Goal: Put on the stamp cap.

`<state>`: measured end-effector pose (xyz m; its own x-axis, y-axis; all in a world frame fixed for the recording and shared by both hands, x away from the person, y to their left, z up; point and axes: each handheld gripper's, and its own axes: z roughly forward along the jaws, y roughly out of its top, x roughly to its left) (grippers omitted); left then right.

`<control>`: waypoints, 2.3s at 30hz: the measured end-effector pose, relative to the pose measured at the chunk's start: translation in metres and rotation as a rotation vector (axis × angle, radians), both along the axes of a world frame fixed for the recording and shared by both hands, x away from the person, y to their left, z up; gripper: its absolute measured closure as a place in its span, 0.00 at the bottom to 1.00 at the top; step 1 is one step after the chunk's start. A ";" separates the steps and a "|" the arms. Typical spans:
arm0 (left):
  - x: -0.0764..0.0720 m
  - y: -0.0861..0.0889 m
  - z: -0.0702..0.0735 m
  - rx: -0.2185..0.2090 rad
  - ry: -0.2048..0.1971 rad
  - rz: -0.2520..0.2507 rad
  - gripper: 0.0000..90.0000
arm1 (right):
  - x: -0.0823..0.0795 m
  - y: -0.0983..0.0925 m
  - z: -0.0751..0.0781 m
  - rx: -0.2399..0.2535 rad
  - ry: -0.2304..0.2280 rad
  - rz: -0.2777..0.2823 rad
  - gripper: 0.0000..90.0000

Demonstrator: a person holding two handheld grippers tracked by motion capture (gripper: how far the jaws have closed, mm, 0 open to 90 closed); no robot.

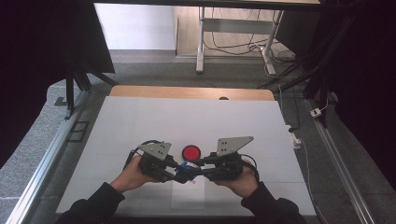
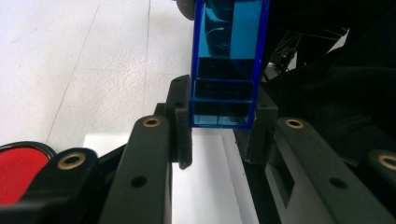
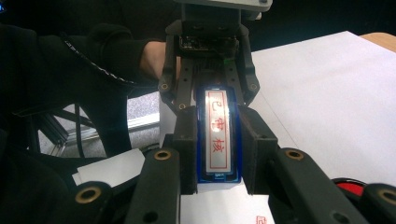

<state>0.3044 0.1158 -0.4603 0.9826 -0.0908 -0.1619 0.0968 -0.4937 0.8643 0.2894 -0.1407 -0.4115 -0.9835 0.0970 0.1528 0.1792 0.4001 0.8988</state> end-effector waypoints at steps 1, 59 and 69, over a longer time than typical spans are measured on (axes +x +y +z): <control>0.000 0.000 0.000 -0.003 0.000 0.000 0.76 | 0.000 0.000 0.000 0.001 0.002 0.001 0.79; -0.033 0.039 0.007 0.124 0.012 0.471 0.03 | 0.002 -0.007 0.004 -0.067 -0.066 -0.118 0.79; -0.049 0.062 0.005 0.109 0.018 0.549 0.02 | 0.004 -0.010 0.003 -0.081 -0.062 -0.141 0.79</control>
<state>0.2555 0.1776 -0.4552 0.8780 0.4516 -0.1587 0.3791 -0.4535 0.8066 0.2930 -0.1510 -0.4086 -0.9665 0.2444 0.0783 0.1838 0.4463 0.8758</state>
